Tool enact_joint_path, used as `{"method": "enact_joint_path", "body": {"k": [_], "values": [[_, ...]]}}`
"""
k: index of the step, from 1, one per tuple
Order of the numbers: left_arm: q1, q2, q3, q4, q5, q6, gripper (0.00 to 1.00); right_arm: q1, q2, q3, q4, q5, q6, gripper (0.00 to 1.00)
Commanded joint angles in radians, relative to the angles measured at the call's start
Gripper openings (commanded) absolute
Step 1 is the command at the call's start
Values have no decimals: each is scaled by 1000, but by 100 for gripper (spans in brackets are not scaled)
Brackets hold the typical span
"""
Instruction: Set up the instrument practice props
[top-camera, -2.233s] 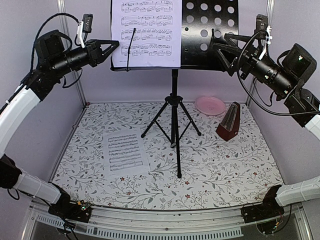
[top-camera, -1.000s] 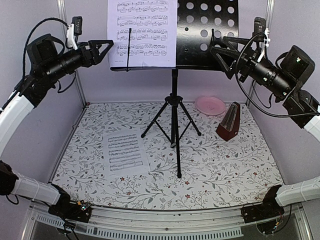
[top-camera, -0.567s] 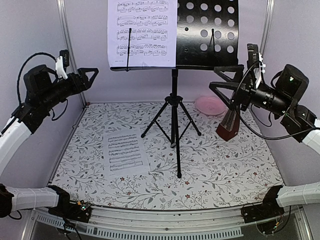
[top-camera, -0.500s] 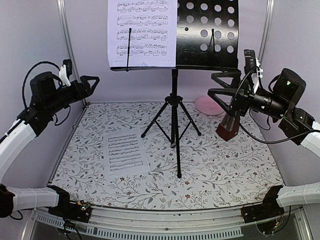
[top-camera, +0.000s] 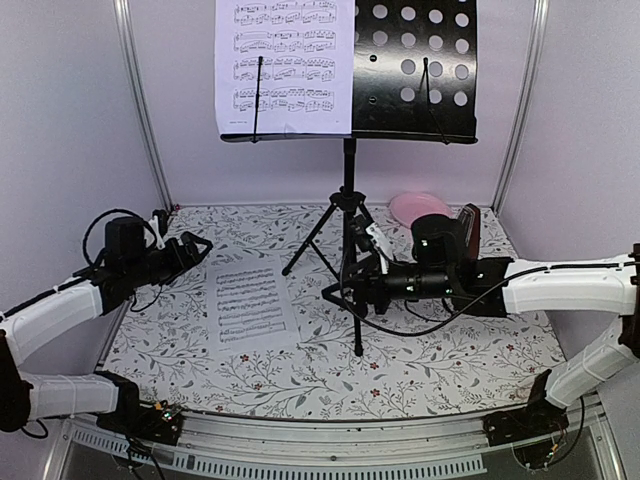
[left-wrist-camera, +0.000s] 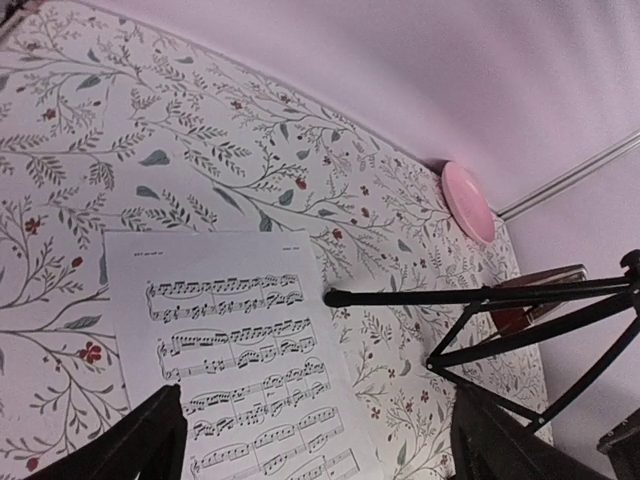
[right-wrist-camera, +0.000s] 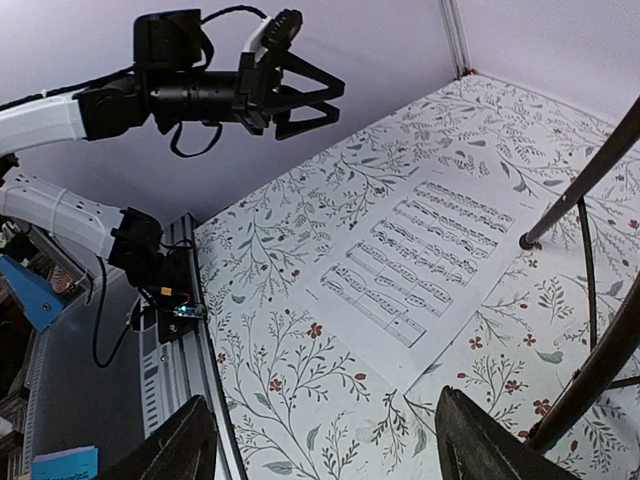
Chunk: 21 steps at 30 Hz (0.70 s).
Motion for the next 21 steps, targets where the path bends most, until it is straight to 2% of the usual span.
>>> {"method": "enact_joint_path", "body": {"k": [1,5,8,14,21], "values": [[9,-43,-86,-6,-37,-70,93,48,131,100,58,126,39,76],[14,-44,-134,-35,-73,-111,93,72,281,173,63,152,36,73],[28,-6,-159,-7,-44,-114,93,86,383,244,56,185,35,69],[76,87,-241,167,121,-110,97,143,577,421,-52,383,-18,58],[107,137,-280,236,146,-80,98,145,791,615,-144,468,-53,39]]}}
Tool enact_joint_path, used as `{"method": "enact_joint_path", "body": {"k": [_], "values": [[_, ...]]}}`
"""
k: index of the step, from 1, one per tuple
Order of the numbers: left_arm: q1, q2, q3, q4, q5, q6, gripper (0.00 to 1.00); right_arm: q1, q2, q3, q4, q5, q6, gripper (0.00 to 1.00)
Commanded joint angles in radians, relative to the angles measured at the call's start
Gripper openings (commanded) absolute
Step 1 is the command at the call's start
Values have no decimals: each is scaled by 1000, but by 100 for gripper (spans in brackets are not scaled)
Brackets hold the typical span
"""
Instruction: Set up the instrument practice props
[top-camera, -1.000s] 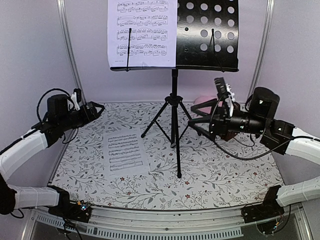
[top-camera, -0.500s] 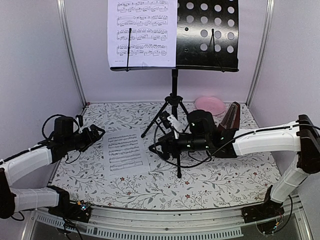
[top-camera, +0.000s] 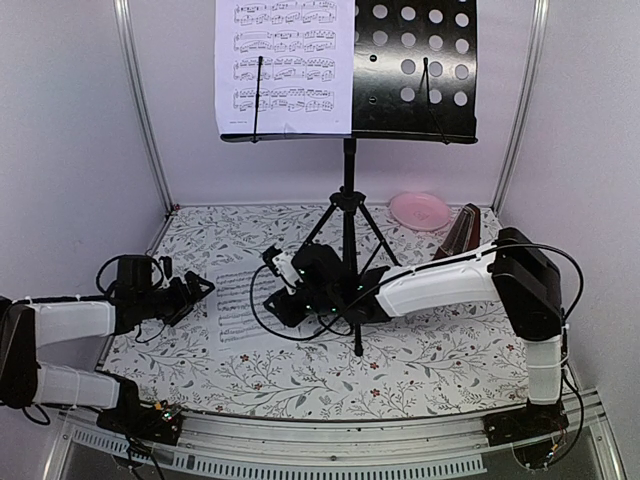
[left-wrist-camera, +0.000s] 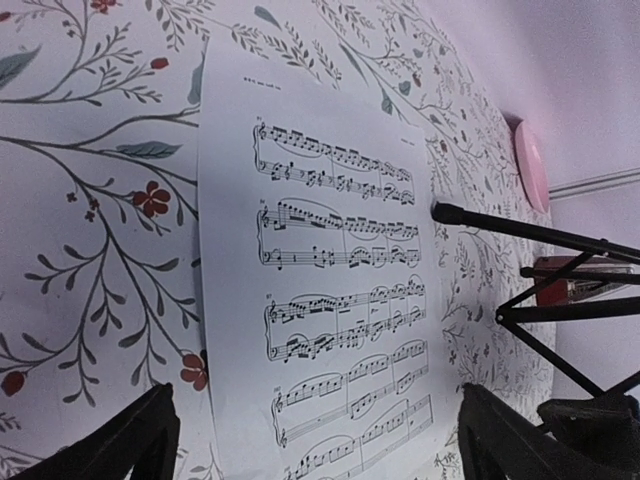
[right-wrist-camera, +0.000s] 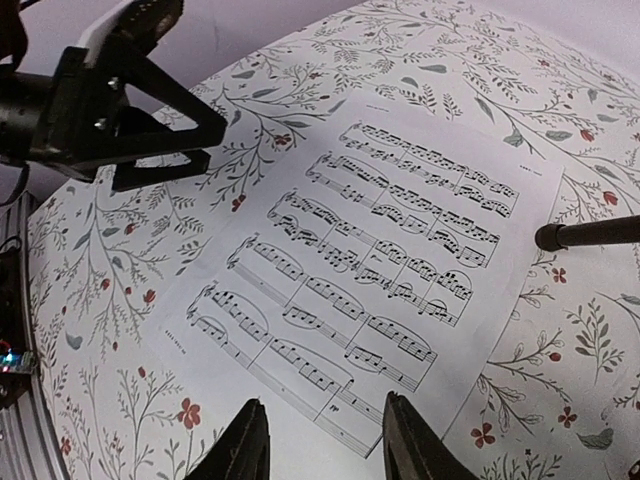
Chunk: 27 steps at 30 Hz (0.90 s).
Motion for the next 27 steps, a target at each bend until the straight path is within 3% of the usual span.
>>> {"method": "enact_joint_path", "body": {"k": [1,6,11,20,27], "values": [[36,38,-26,121,61,31,98,1,124,116,-85,116,-49,35],[69,129,-33,193,97,44,98,-11,238,221,-123,174,-91,14],[79,199,-31,227,112,49,98,-46,293,277,-155,155,-104,7],[78,372,52,247,164,46,94,-73,362,279,-161,119,-141,5],[68,470,64,405,270,-23,93,-85,378,282,-161,95,-149,4]]}}
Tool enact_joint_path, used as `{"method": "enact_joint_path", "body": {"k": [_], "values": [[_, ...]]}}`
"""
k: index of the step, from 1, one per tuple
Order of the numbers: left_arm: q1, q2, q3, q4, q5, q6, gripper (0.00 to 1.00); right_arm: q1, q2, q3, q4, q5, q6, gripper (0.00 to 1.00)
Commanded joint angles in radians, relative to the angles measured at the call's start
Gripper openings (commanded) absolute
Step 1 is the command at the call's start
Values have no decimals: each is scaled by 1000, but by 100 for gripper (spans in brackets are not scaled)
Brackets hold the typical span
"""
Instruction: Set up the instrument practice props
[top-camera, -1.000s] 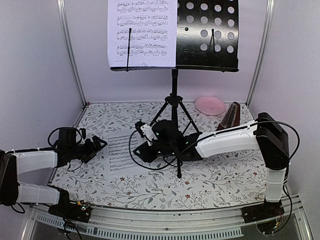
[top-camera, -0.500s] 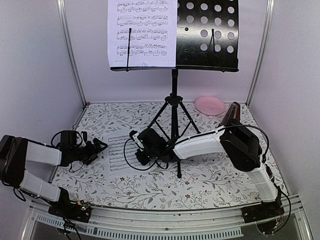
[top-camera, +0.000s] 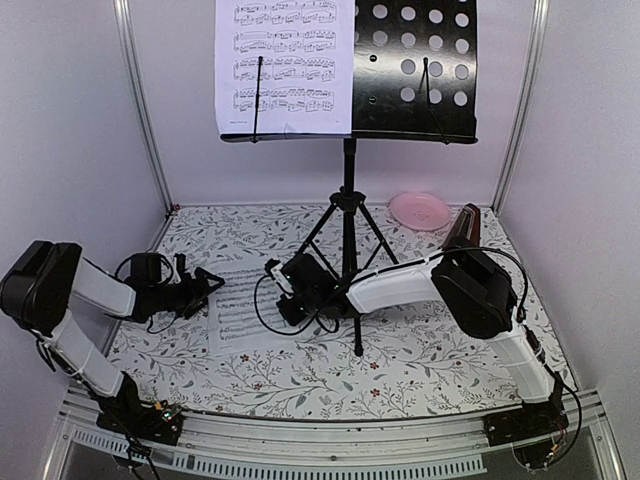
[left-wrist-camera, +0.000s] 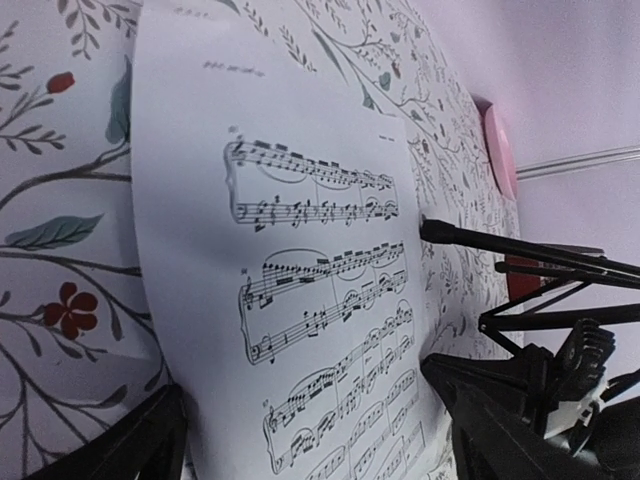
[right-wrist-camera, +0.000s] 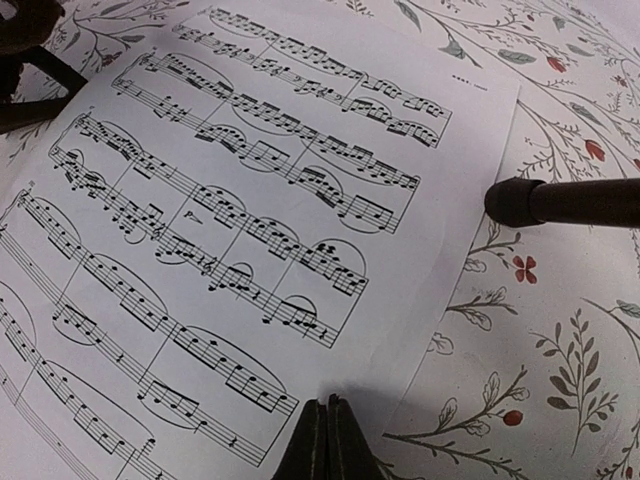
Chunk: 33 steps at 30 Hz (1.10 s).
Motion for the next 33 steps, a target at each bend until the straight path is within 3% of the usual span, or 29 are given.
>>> {"method": "enact_joint_path", "body": {"k": [1,10,22,26,33], "values": [[-7,55,-5,63,69,-48,93,-12,50,6,-32,-30,-14,4],[-46,15,-42,301,113,-125,96,-14,47,10,-31,-41,-21,2],[-30,130,155,294,129,-120,99,-14,36,-4,-41,-37,-25,0],[-37,119,134,300,138,-131,99,-14,27,-4,-42,-36,-25,0],[-51,-77,9,87,10,-54,71,-13,8,-4,-40,-59,-28,0]]}}
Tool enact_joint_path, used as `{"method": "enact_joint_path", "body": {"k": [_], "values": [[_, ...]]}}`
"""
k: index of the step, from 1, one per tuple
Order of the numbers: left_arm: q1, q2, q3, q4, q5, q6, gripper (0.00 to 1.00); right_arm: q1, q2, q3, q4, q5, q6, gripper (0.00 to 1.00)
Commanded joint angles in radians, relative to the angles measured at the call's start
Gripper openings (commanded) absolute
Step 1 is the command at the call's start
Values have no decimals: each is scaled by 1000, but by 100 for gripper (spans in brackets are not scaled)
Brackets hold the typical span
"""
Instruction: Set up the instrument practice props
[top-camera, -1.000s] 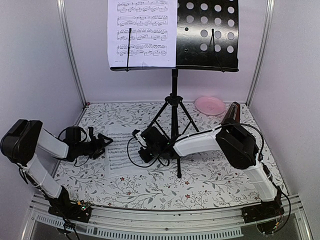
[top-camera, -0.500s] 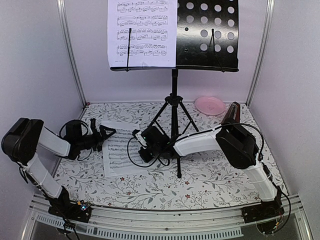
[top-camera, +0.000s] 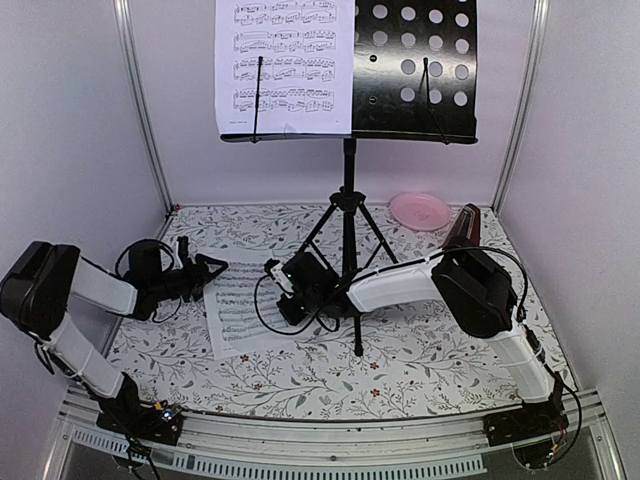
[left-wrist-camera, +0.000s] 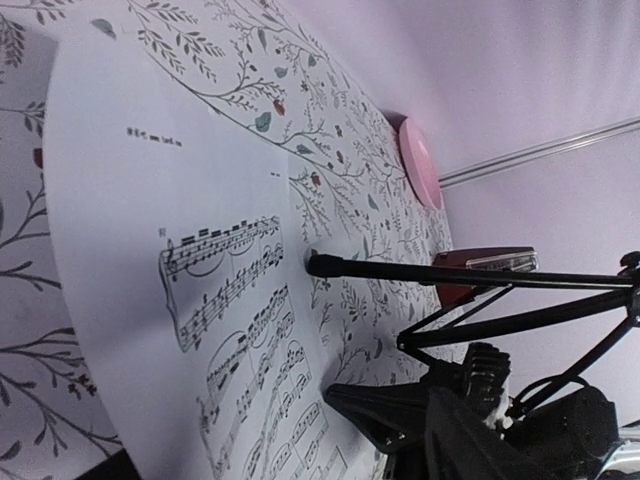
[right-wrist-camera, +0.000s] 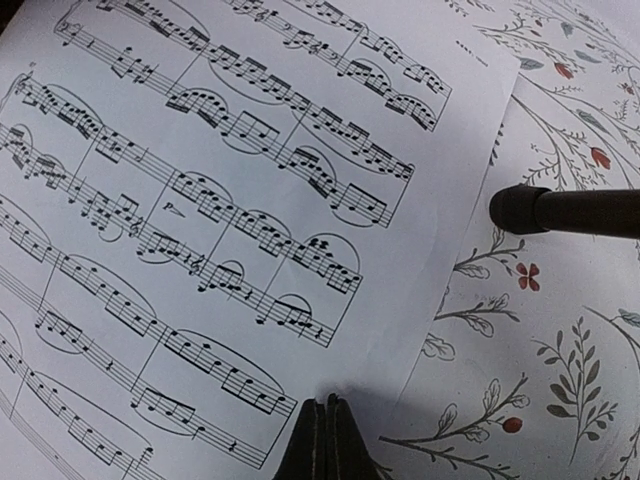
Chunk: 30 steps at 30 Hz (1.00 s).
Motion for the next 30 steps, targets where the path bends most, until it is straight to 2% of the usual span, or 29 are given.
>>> {"method": "enact_joint_path", "body": {"k": [1,3,6,10,15,20,25,30], "values": [[-10,-116,-38,-179,-99,69,66,-8,1,-7,-42,-42,-5,1],[-10,-137,-39,-220,-130,98,53,-6,-20,-12,-35,-62,2,2],[-9,-131,-25,-241,-128,121,29,-7,-85,-34,-5,-112,11,5],[-7,-108,18,-310,-147,158,1,-7,-179,-88,48,-202,22,15],[-9,-190,68,-478,-262,256,0,-12,-316,-182,103,-288,39,34],[-21,-391,114,-676,-343,373,0,-30,-428,-277,159,-381,66,59],[-88,-603,213,-904,-378,526,0,-55,-530,-360,227,-501,81,68],[-138,-689,352,-1134,-295,631,0,-59,-627,-426,272,-584,57,75]]}}
